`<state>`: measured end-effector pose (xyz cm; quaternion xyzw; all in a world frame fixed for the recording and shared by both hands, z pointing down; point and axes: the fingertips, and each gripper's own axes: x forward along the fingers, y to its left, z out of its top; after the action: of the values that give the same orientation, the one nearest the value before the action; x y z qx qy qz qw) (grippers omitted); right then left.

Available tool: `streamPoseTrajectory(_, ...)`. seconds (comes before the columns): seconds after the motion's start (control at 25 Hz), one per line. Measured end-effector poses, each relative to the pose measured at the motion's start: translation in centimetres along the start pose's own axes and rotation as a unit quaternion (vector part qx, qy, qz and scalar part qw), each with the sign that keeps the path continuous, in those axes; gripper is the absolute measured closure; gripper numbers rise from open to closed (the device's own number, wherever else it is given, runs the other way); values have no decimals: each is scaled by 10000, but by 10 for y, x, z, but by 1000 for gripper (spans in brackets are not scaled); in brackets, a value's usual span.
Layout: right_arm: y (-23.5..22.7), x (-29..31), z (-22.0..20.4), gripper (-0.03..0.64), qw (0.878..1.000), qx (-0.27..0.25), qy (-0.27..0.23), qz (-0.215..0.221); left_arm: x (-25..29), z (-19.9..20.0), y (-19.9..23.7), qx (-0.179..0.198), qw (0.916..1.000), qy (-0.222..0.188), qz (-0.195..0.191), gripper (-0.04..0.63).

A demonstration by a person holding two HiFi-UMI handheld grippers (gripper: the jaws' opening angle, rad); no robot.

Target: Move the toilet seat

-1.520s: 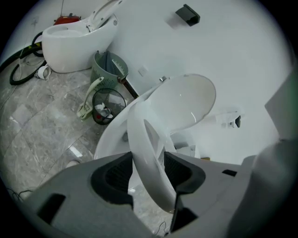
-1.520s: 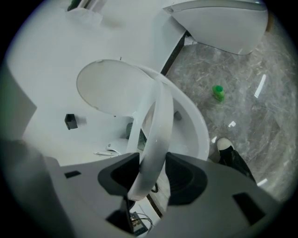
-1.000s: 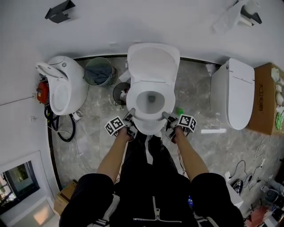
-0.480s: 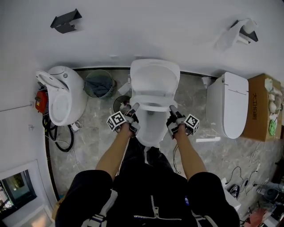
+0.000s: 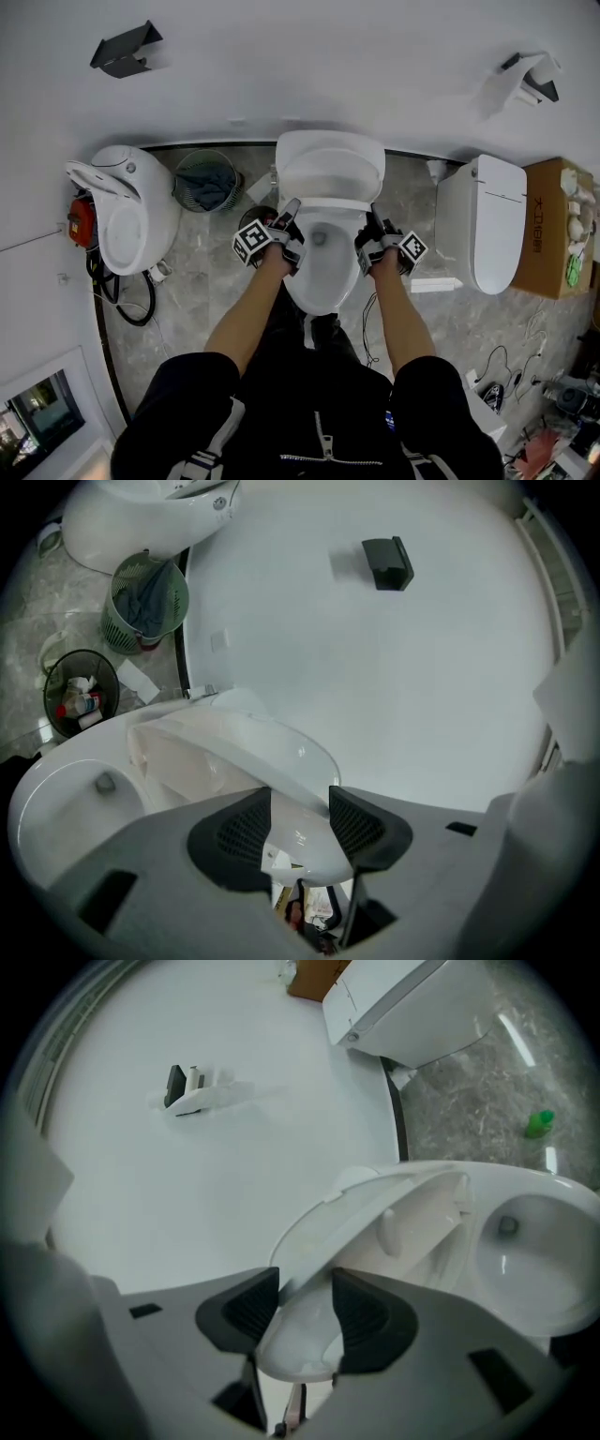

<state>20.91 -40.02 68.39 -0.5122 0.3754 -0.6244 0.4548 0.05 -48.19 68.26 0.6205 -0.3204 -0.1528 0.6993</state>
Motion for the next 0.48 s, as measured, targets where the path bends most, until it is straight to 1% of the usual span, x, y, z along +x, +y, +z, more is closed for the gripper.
streamPoseTrajectory(0.16,10,26,10,434,9998,108,-187,-54,25,16,-6,-100,9999,-66,62,402)
streamPoseTrajectory(0.32,8,48,26,434,9997,2,-236,-99,45,29,-8,-197,9998,-75,73,402)
streamPoseTrajectory(0.48,19,62,27,435,9991,110,-358,-181,61,37,-9,-238,9996,-61,113,402)
